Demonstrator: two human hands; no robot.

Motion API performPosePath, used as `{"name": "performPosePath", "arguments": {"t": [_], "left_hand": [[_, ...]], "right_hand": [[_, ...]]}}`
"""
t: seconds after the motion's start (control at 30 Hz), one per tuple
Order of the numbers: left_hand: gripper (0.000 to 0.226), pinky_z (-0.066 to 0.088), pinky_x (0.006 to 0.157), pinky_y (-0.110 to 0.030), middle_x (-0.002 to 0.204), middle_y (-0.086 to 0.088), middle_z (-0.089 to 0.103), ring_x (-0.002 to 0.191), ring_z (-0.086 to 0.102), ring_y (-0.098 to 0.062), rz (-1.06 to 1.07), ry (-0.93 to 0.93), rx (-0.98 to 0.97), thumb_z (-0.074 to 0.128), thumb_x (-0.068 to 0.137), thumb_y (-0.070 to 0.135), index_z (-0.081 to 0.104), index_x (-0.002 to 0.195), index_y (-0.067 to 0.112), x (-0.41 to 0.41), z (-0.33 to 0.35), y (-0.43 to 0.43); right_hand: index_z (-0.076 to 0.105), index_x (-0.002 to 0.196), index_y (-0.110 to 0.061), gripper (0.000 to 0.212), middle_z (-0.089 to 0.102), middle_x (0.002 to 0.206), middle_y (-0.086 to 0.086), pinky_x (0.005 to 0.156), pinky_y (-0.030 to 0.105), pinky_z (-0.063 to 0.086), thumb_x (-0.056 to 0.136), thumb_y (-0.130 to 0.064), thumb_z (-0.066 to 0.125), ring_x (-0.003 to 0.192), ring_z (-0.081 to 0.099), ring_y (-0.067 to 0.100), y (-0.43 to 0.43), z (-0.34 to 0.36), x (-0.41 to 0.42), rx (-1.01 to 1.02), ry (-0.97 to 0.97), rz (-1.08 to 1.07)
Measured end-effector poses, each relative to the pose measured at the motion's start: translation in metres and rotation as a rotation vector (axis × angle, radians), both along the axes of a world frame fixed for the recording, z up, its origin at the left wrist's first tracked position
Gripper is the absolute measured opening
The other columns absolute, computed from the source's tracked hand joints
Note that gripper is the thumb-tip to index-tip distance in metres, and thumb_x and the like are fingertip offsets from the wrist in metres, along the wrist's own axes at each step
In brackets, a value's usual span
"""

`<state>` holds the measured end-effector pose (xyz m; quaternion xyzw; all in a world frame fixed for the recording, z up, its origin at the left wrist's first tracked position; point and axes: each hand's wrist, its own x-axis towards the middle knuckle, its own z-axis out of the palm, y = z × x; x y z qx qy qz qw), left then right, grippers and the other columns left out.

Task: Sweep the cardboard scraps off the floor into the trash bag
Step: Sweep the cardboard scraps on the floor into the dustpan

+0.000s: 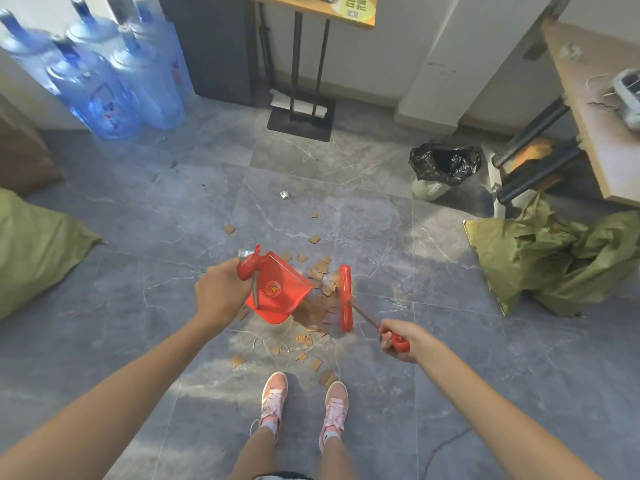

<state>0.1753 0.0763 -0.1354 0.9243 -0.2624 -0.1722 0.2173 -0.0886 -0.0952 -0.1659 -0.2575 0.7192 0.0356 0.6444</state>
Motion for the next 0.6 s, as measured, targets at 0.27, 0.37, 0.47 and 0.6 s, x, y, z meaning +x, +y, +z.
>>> {"name": "performPosePath", "arguments": {"t": [0.27, 0.37, 0.47, 0.6], "left_hand": [[0.042, 0.036, 0.053, -0.031, 0.059, -0.004, 0.057, 0.062, 0.056, -0.031, 0.090, 0.015, -0.030, 0.052, 0.086, 0.052, 0.051, 0.063, 0.017, 0.044, -0.014, -0.021], [0.045, 0.043, 0.055, -0.034, 0.060, -0.007, 0.060, 0.063, 0.058, -0.034, 0.105, 0.012, -0.024, 0.049, 0.086, 0.056, 0.051, 0.064, 0.016, 0.056, -0.023, -0.036], [0.046, 0.041, 0.055, -0.034, 0.058, -0.005, 0.058, 0.061, 0.057, -0.033, 0.115, 0.009, -0.041, 0.049, 0.087, 0.055, 0.050, 0.064, 0.016, 0.067, -0.032, -0.050], [0.045, 0.039, 0.055, -0.033, 0.054, -0.001, 0.051, 0.060, 0.055, -0.034, 0.121, 0.005, -0.060, 0.050, 0.088, 0.052, 0.040, 0.058, 0.020, 0.079, -0.047, -0.061]], "right_hand": [[0.047, 0.072, -0.005, 0.018, 0.041, 0.053, 0.004, 0.028, 0.012, 0.033, 0.087, 0.005, 0.045, 0.024, 0.036, 0.005, -0.075, 0.012, 0.106, -0.123, -0.019, 0.219], [0.046, 0.084, -0.005, 0.012, 0.037, 0.055, 0.003, 0.035, 0.014, 0.032, 0.081, 0.006, 0.042, 0.036, 0.034, 0.008, -0.099, -0.005, 0.154, -0.202, -0.046, 0.266], [0.043, 0.081, -0.004, 0.011, 0.034, 0.054, 0.004, 0.038, 0.017, 0.029, 0.082, 0.007, 0.042, 0.040, 0.030, 0.010, -0.117, -0.031, 0.203, -0.275, -0.053, 0.337], [0.041, 0.076, -0.007, 0.016, 0.036, 0.056, 0.004, 0.033, 0.012, 0.023, 0.083, 0.008, 0.041, 0.038, 0.030, 0.013, -0.133, -0.078, 0.261, -0.342, -0.006, 0.505]]}}
